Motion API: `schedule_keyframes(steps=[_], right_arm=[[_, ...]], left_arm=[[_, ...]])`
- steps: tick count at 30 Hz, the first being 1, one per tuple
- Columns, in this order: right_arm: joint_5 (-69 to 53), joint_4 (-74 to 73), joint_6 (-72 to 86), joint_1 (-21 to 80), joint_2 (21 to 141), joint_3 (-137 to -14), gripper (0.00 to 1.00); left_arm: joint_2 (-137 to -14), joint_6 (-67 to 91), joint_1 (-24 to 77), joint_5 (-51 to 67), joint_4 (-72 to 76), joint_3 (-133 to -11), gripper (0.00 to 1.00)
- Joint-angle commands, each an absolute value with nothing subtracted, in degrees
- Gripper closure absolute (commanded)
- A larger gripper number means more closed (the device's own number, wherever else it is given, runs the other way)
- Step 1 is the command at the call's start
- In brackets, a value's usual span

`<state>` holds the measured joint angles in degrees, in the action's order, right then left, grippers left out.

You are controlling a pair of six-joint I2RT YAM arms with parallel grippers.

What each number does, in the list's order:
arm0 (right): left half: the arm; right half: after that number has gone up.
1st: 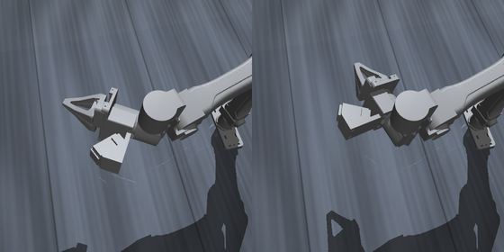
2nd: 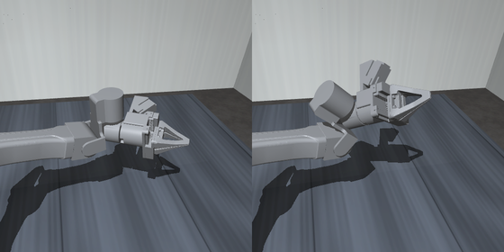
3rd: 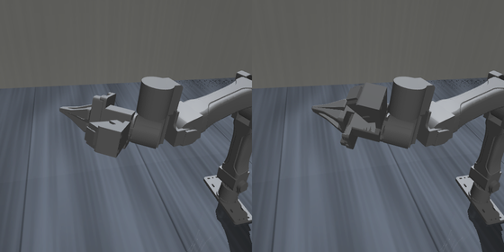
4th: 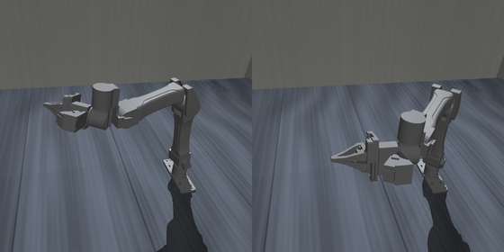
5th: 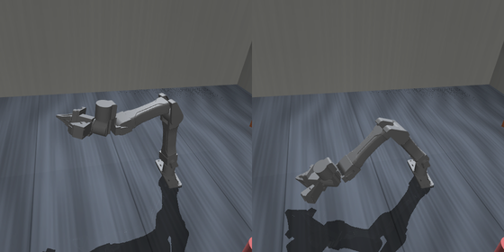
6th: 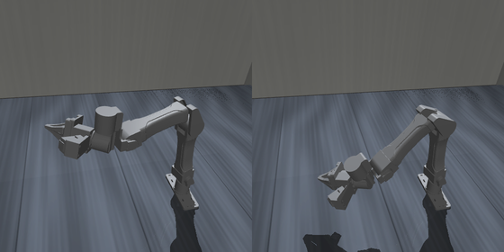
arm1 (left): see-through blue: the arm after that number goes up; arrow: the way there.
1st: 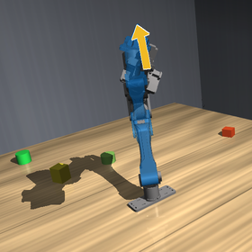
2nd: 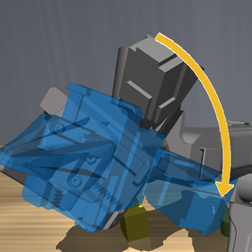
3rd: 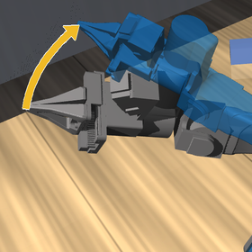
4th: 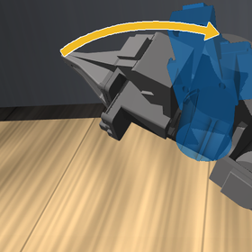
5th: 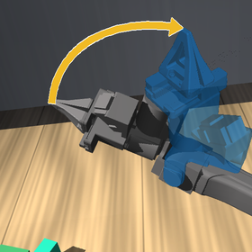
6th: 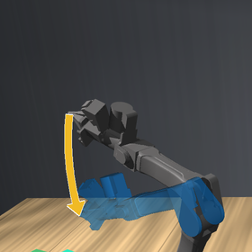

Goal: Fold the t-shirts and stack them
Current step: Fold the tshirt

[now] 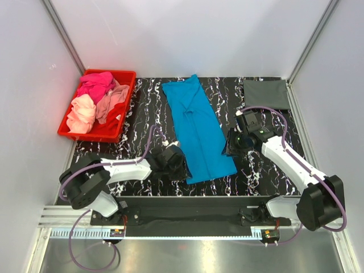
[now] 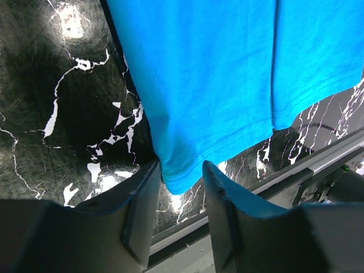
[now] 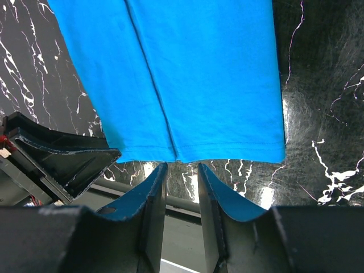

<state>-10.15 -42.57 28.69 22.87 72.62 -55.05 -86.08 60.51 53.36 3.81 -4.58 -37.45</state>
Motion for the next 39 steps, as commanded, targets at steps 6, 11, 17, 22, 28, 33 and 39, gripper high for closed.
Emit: schedule_keyframes(steps=[6, 11, 17, 22, 28, 33, 39], right_arm=[[-11.6, -39.0, 31.5, 22.6, 71.7, -52.7, 0.64], [-17.1, -35.6, 35.0, 22.7, 70.0, -47.2, 0.59], [-18.3, -33.5, 37.9, 23.4, 69.2, -42.6, 0.45], [-17.8, -30.7, 42.2, 27.4, 69.9, -38.0, 0.41], [-12.3, -27.6, 51.1, 35.3, 68.5, -33.9, 0.43], [-11.1, -30.0, 51.0, 35.3, 66.1, -32.9, 0.45], [-13.6, -28.0, 51.7, 35.3, 66.6, -30.6, 0.51]], left_arm=[[-87.8, 60.3, 53.8, 4.0, -5.9, -35.8, 0.91], [-84.1, 59.0, 53.8, 3.3, -10.8, -34.6, 1.0], [-80.0, 54.3, 53.8, 2.8, -19.9, -33.5, 1.0], [-77.0, 52.3, 53.4, 0.1, -26.9, -31.9, 1.0], [-69.7, 51.6, 50.1, 1.8, -26.9, -28.4, 0.98], [-68.6, 51.2, 50.0, 3.5, -26.6, -30.1, 0.48], [-67.2, 51.9, 50.0, 5.5, -24.6, -28.6, 0.36]])
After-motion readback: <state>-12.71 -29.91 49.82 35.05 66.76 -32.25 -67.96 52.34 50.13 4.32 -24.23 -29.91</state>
